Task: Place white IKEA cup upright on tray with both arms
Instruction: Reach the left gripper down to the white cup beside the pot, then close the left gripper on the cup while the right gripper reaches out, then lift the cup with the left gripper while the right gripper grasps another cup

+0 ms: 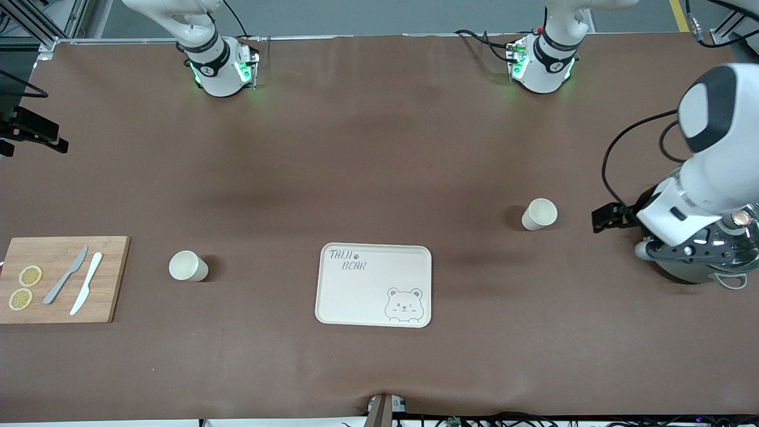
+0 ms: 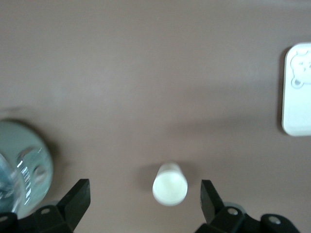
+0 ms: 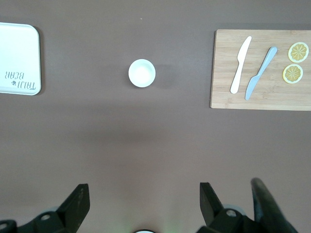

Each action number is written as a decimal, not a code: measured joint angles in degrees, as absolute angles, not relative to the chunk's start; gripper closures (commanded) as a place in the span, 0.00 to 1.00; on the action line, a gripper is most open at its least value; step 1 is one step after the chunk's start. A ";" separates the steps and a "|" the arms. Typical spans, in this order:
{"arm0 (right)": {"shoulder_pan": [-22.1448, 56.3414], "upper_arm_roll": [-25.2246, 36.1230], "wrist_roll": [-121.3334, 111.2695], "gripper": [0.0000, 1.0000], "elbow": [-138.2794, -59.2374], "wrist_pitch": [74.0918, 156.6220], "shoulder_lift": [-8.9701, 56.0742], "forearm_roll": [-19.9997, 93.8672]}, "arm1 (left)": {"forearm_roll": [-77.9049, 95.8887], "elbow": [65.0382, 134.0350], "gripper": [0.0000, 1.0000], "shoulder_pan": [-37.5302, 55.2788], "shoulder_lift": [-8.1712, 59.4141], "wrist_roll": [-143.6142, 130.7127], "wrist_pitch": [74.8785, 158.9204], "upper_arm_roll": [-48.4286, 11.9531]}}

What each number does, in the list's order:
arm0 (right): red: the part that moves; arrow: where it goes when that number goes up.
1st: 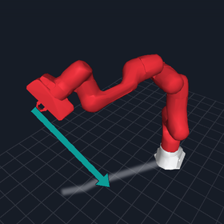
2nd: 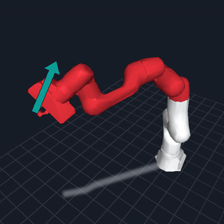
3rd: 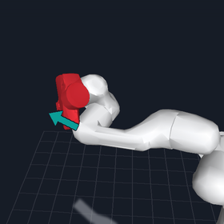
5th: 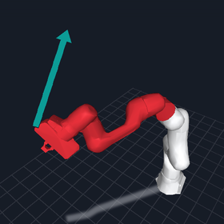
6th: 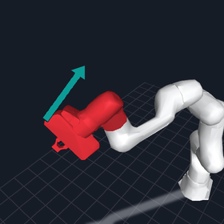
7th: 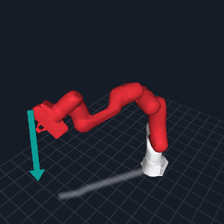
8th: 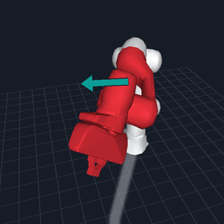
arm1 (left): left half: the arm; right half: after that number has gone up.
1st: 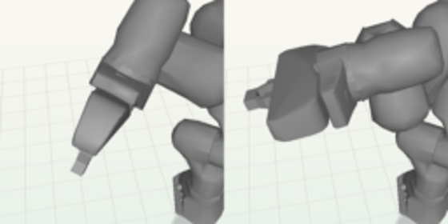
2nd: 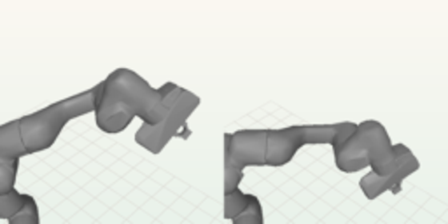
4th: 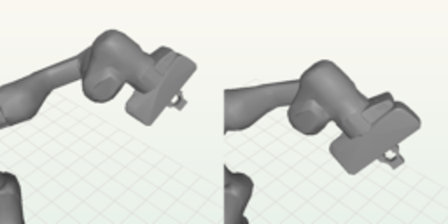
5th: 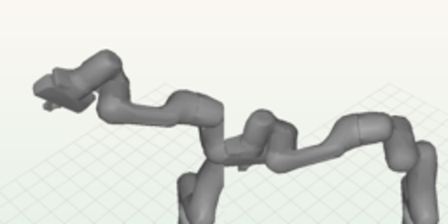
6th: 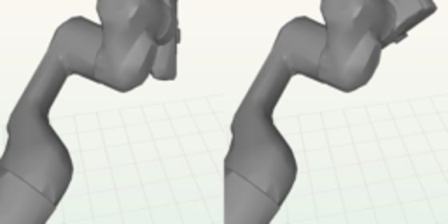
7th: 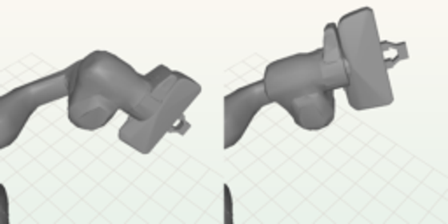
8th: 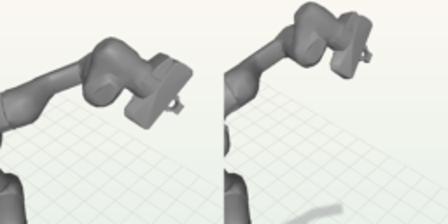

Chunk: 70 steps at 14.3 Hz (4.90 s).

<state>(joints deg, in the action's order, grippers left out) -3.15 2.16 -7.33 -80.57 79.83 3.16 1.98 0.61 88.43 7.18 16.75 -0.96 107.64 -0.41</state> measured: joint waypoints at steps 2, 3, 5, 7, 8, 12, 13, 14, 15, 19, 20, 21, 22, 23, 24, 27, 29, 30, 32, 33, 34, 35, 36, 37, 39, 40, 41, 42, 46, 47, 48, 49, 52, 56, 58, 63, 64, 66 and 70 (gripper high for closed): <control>-3.15 2.15 -7.33 0.00 -80.60 79.83 3.16 1.98 | 0.63 94.49 0.00 7.25 16.81 -1.69 115.57 -1.69; -3.15 2.15 -7.33 0.00 -80.62 79.83 3.16 1.98 | 0.63 96.61 0.00 7.25 16.82 -2.38 117.73 -1.93; -3.15 2.14 -7.33 0.00 -80.65 79.83 3.16 1.98 | 0.63 99.43 0.00 7.13 16.73 -2.72 120.88 -1.94; -3.15 2.14 -7.33 0.00 -80.69 79.83 3.16 1.98 | 0.63 102.30 0.00 6.91 16.52 -2.73 124.02 -1.94; -3.15 2.14 -7.33 0.00 -80.71 79.83 3.16 1.98 | 0.63 103.69 0.00 6.82 16.43 -2.73 125.54 -1.94; -3.15 2.11 -7.33 0.00 -80.73 79.82 3.16 1.98 | 0.63 110.07 0.00 6.71 15.78 -2.73 132.24 -1.94; -3.15 2.10 -7.33 0.00 -80.74 79.82 3.16 1.98 | 0.63 111.63 0.00 6.71 15.62 -2.73 133.75 -1.94; -3.15 2.10 -7.33 0.00 -80.74 79.82 3.16 1.98 | 0.63 113.21 0.00 6.70 15.39 -2.73 135.08 -1.94; -3.15 2.10 -7.33 0.00 -80.74 79.82 3.16 1.98 | 0.63 114.66 0.00 6.70 15.15 -2.73 136.09 -1.94; -3.15 2.10 -7.33 0.00 -80.77 79.81 3.16 1.98 | 0.63 119.00 0.00 6.70 14.66 -2.40 138.00 -1.94; -3.15 2.10 -7.33 0.00 -80.78 79.81 3.16 1.98 | 0.63 120.06 0.00 6.70 14.63 -2.32 138.71 -1.94; -3.15 2.10 -7.33 0.00 -80.78 79.81 3.16 1.98 | 0.63 121.10 0.00 6.70 14.63 -2.28 139.66 -1.94; -3.15 2.09 -7.33 0.00 -80.79 79.81 3.16 1.98 | 0.63 122.18 0.00 6.70 14.63 -2.25 140.84 -1.94; -3.15 2.09 -7.33 0.00 -80.80 79.80 3.16 1.98 | 0.63 123.29 0.00 6.69 14.62 -2.23 142.25 -1.94; -3.15 2.07 -7.33 0.00 -80.80 79.80 3.16 1.98 | 0.63 124.34 0.00 6.67 14.61 -2.23 143.47 -1.94; -3.15 2.04 -7.33 0.00 -80.84 79.79 3.16 1.98 | 0.63 126.54 0.00 6.62 14.57 -2.23 144.94 -1.94; -3.15 2.03 -7.33 0.00 -80.90 79.78 3.16 1.98 | 0.63 127.37 0.00 6.57 14.52 -2.23 145.05 -1.94; -3.15 2.03 -7.33 0.00 -80.92 79.78 3.16 1.98 | 0.63 127.77 0.00 6.49 14.49 -2.23 145.27 -1.94; -3.15 2.03 -7.33 0.00 -80.93 79.77 3.16 1.98 | 0.63 128.77 0.00 5.86 14.27 -2.18 146.22 -1.94; -3.15 2.03 -7.33 0.00 -80.93 79.77 3.16 1.98 | 0.63 129.33 0.00 5.34 14.00 -1.85 146.51 -1.93; -3.15 2.03 -7.33 0.00 -80.93 79.77 3.16 1.98 | 0.63 129.90 0.00 4.87 13.59 -1.28 146.63 -1.93; -3.15 2.03 -7.33 0.00 -80.94 79.77 3.16 1.98 | 0.63 130.37 0.00 4.50 13.16 -1.00 146.66 -1.93; -3.15 2.03 -7.33 0.00 -80.96 79.77 3.16 1.98 | 0.63 130.81 0.00 4.17 12.75 -0.78 146.68 -1.93; -3.15 2.01 -7.33 0.00 -81.01 79.77 3.17 1.98 | 0.63 131.26 0.00 3.98 12.45 -0.56 146.76 -1.93; -3.15 1.91 -7.34 0.00 -81.30 79.79 3.20 1.98 | 0.63 132.38 0.00 3.93 12.14 -0.38 148.00 -1.93; -3.15 1.87 -7.34 0.00 -81.71 79.90 3.21 1.98 | 0.63 133.03 0.00 3.93 12.13 -0.37 149.02 -1.93; -3.14 1.83 -7.35 0.00 -82.34 80.12 3.25 1.98 | 0.63 133.67 0.00 3.93 12.13 -0.37 149.97 -1.93; -3.11 1.76 -7.34 0.00 -83.20 80.63 3.30 1.98 | 0.63 134.30 0.00 3.93 12.13 -0.37 150.82 -1.93; -2.91 1.51 -7.34 0.00 -87.22 85.97 3.57 1.98 | 0.63 135.71 0.00 3.93 12.16 -0.36 152.66 -1.93; -2.89 1.49 -7.34 0.00 -88.07 87.38 3.59 1.98 | 0.63 135.97 0.00 3.93 12.25 -0.36 153.26 -1.93; -2.85 1.47 -7.34 0.00 -88.87 88.62 3.61 1.98 | 0.63 136.22 0.00 3.93 12.42 -0.36 153.94 -1.93; -2.81 1.44 -7.34 0.00 -89.85 90.10 3.61 1.98 | 0.63 136.42 0.00 3.93 12.65 -0.36 154.54 -1.93; -2.79 1.43 -7.34 0.00 -93.78 95.64 3.65 1.98 | 0.63 136.57 0.00 3.94 13.43 -0.35 155.61 -1.96; -2.79 1.42 -7.34 0.00 -99.14 101.03 3.68 1.98 | 0.63 136.58 0.00 3.95 13.90 -0.34 155.75 -2.03; -2.78 1.41 -7.34 0.00 -100.97 103.50 3.67 1.98 | 0.63 136.57 0.00 3.97 13.91 -0.34 155.76 -2.06; -2.77 1.38 -6.96 0.00 -107.13 112.44 3.90 1.98 | 0.63 136.59 0.00 4.16 13.92 -0.33 155.78 -2.09; -2.77 1.39 -5.26 0.00 -107.89 113.48 4.25 1.98 | 0.63 136.62 0.00 4.21 13.93 -0.33 155.78 -2.09; -2.76 1.36 -0.48 0.00 -108.40 114.73 5.58 1.98 | 0.63 136.74 0.14 4.24 13.95 -0.33 155.78 -2.09; -2.76 1.42 1.62 0.00 -108.60 117.90 8.52 1.98 | 0.63 137.19 1.00 4.23 13.99 -0.34 155.79 -2.09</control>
